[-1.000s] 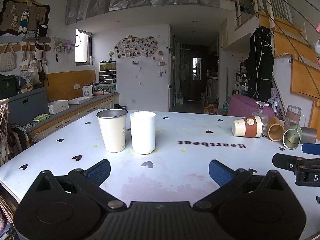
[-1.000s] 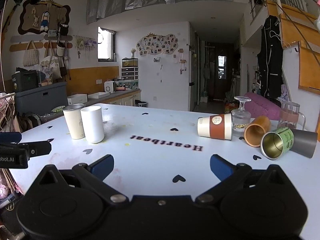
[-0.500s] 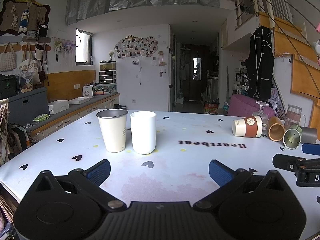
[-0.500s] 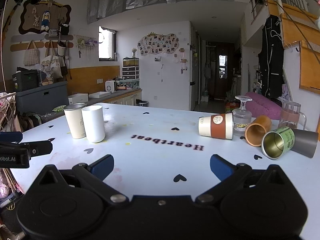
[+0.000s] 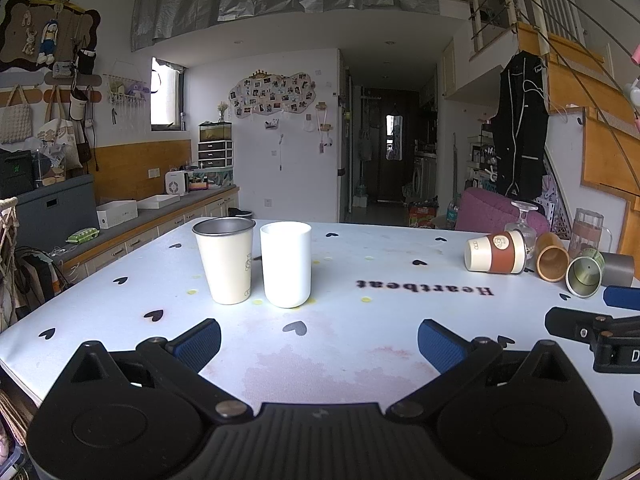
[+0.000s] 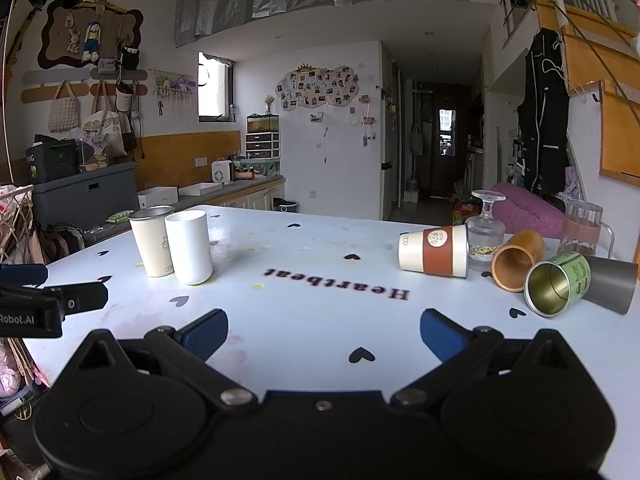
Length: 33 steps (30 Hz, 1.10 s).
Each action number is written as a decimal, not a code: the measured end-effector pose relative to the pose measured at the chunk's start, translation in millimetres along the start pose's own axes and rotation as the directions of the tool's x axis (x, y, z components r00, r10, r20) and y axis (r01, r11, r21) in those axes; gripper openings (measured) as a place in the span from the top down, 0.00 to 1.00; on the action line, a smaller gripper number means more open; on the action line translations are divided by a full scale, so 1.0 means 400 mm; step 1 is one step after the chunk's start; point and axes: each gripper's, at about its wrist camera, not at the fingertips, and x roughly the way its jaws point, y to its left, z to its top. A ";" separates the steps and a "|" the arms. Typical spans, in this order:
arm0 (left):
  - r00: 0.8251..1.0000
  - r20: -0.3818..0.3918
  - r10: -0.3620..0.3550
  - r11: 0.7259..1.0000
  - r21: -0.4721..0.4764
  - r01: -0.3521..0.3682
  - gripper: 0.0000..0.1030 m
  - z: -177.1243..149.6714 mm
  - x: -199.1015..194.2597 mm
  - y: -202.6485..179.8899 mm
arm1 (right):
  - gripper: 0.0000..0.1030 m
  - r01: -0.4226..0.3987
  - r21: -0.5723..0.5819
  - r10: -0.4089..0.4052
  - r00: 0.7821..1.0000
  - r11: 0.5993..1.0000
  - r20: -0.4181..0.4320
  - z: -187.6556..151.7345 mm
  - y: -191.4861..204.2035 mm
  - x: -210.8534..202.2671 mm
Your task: Flip cup upright
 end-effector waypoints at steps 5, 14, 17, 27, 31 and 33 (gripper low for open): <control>1.000 -0.001 0.000 1.000 0.000 0.000 0.00 0.000 0.000 0.000 | 0.00 0.000 0.001 0.000 1.000 1.000 0.000 0.000 0.000 0.000; 1.000 -0.001 0.000 1.000 0.000 0.000 0.00 0.001 0.000 0.000 | 0.00 -0.006 -0.001 0.006 1.000 1.000 0.000 -0.004 0.008 -0.006; 1.000 0.000 0.000 1.000 0.000 0.000 0.00 0.001 0.000 0.000 | 0.00 -0.006 -0.001 0.006 1.000 1.000 -0.001 -0.005 0.009 -0.006; 1.000 0.000 0.001 1.000 0.000 -0.001 0.00 0.001 0.000 0.000 | 0.00 -0.005 0.000 0.005 1.000 1.000 0.000 -0.003 0.008 -0.006; 1.000 0.000 0.000 1.000 0.000 0.000 0.00 0.001 0.000 0.000 | 0.00 -0.005 0.000 0.005 1.000 1.000 0.000 -0.003 0.008 -0.006; 1.000 0.000 0.000 1.000 0.001 0.000 0.00 0.001 0.000 0.001 | 0.00 -0.006 0.000 0.006 1.000 1.000 0.000 -0.003 0.007 -0.006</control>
